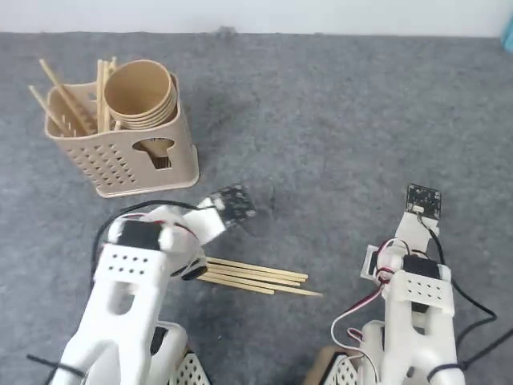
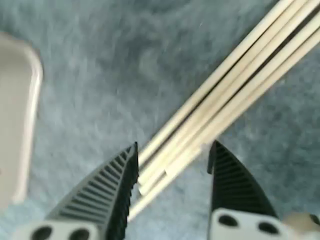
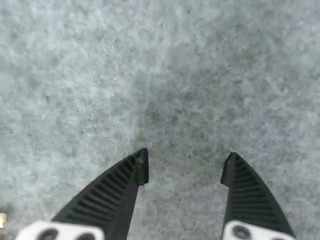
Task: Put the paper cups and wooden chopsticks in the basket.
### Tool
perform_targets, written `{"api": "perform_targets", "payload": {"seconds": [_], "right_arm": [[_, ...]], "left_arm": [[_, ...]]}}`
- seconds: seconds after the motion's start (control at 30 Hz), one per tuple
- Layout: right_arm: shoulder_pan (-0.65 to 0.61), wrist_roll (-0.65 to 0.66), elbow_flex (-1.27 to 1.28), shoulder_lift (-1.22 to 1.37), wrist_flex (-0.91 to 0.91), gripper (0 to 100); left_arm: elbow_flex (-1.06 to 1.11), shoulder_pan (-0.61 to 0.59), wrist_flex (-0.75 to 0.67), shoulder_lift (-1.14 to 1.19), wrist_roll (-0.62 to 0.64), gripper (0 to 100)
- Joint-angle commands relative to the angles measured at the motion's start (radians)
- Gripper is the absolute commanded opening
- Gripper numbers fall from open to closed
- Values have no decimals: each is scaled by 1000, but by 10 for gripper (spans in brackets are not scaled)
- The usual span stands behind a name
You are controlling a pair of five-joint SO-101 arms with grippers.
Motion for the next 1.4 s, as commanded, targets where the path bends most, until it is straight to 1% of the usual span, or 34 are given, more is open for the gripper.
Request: {"api": "perform_targets", "payload": {"seconds": [0.0, 0.17, 0.27, 0.33, 0.57, 0.63, 0.73, 0.77, 0.97, 1.1, 1.2, 1.33, 1.37], "right_arm": [[5, 6, -6, -24, -13, 251], [5, 8, -6, -24, -15, 251], [4, 8, -3, -24, -36, 251], [4, 8, -3, -24, -38, 251], [7, 8, 0, -24, -39, 251], [7, 8, 0, -24, -39, 251], [8, 8, 0, -24, -38, 251], [8, 8, 0, -24, -38, 251], [5, 8, 2, -24, -38, 251], [5, 8, 2, -24, -35, 251], [5, 8, 3, -24, -33, 250], [7, 8, 3, -24, -33, 249], [7, 8, 3, -24, -33, 249]], "left_arm": [[41, 58, -126, 37, -54, 209], [170, 57, -384, 41, -51, 209], [252, 64, -479, 41, -51, 209], [272, 63, -516, 41, -52, 209], [252, 64, -414, 43, -61, 209], [252, 64, -374, 43, -100, 209], [251, 64, -276, 40, -161, 209], [251, 64, -267, 38, -169, 209], [251, 57, -376, 44, -146, 209], [219, 104, -404, 100, -146, 209], [133, 140, -362, 232, -146, 156], [10, 144, -325, 422, -147, 4], [-19, 143, -299, 457, -147, 9]]}}
